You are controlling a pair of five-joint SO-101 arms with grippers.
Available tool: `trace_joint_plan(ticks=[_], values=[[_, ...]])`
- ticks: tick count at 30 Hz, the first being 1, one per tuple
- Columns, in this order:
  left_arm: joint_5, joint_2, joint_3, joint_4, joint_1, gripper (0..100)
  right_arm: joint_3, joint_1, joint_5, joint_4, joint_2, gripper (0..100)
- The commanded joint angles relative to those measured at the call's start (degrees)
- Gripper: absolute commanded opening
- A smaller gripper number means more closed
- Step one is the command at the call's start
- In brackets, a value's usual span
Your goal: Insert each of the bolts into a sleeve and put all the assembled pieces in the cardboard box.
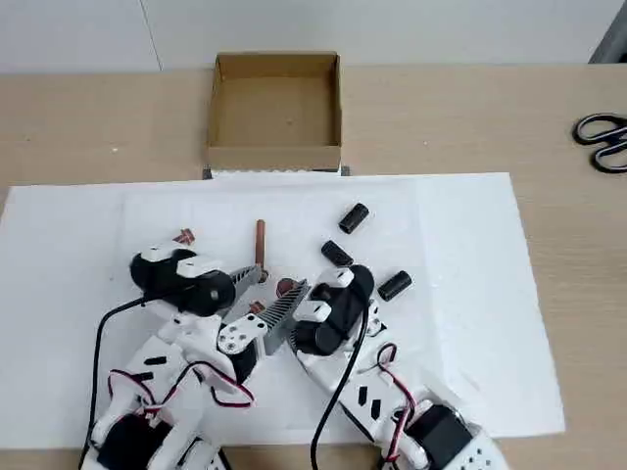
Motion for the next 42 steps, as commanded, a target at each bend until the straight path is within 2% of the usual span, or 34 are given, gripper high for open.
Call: trace_joint_plan(ticks=[1,2,6,9,14,21,25,30,36,42], values=[[-0.7,-0.5,-3.6,0.1,-0.4,5,-2.8,0.0,0.0,-1.5,-0.7,0.2],[-0.7,-0.5,-4.0,0.0,-0.4,0,-2.8,0.0,0.0,-1.5,-0.7,0.2],[-0.8,-0.5,-4.0,0.0,-3.6,0,-3.0,1.5,0.0,-1.5,-0.7,0.2],[-1.8,-0.5,-3.6,0.0,-11.2,1,-3.3,5.1,0.0,-1.5,-0.7,0.2],[-8.2,-0.5,2.7,0.4,-23.7,1,-3.2,11.2,-0.3,-1.4,-0.7,0.2],[-15.6,-0.6,11.7,-3.3,-34.3,1,-1.1,22.0,-0.1,-1.5,-0.7,0.3],[-15.9,-0.6,16.0,-4.0,-34.4,1,0.9,26.1,-0.2,-1.5,-0.7,0.3],[-15.8,-0.7,18.8,-4.0,-33.2,1,3.7,26.2,-0.4,-1.7,-0.7,0.3],[-15.8,-0.7,18.7,-4.0,-33.2,1,2.1,26.2,0.0,-12.3,0.1,0.3],[-15.8,-0.7,18.6,-4.0,-33.2,1,-3.6,26.3,-0.3,-13.6,9.5,0.2]])
